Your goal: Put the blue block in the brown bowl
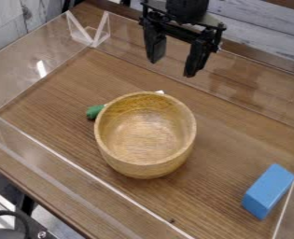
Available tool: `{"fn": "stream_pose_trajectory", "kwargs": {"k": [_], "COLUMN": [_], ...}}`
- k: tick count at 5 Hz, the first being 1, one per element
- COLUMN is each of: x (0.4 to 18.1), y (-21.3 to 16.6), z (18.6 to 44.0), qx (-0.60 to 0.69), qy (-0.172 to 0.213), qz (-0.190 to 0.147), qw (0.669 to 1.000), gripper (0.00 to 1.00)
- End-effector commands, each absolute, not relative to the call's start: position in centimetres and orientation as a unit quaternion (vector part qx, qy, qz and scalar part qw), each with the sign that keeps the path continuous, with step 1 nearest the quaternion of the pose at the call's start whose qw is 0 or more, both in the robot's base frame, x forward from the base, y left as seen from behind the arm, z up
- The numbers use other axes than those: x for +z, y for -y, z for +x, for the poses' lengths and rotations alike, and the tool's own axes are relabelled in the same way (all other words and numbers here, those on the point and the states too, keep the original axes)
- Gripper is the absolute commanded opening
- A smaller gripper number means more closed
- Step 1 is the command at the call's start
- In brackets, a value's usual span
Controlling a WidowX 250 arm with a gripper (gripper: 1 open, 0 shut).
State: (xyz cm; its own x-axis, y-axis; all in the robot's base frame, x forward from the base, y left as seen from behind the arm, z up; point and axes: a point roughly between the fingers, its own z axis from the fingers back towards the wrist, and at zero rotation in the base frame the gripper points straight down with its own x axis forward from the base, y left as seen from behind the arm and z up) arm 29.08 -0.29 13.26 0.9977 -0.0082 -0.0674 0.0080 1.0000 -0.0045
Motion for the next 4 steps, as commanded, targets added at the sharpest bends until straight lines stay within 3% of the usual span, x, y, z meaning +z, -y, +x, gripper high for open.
{"fn": "stream_pose_trajectory", "kwargs": {"k": [1,4], "x": [12.7,12.1], "y": [1.2,9.7], "z": [28.6,26.1], "qx": [-0.005,-0.034], "qy": [-0.039,-0.008], "qz": [-0.005,-0.026], "qw": [0.999,0.999], "gripper": [1.0,1.0]}}
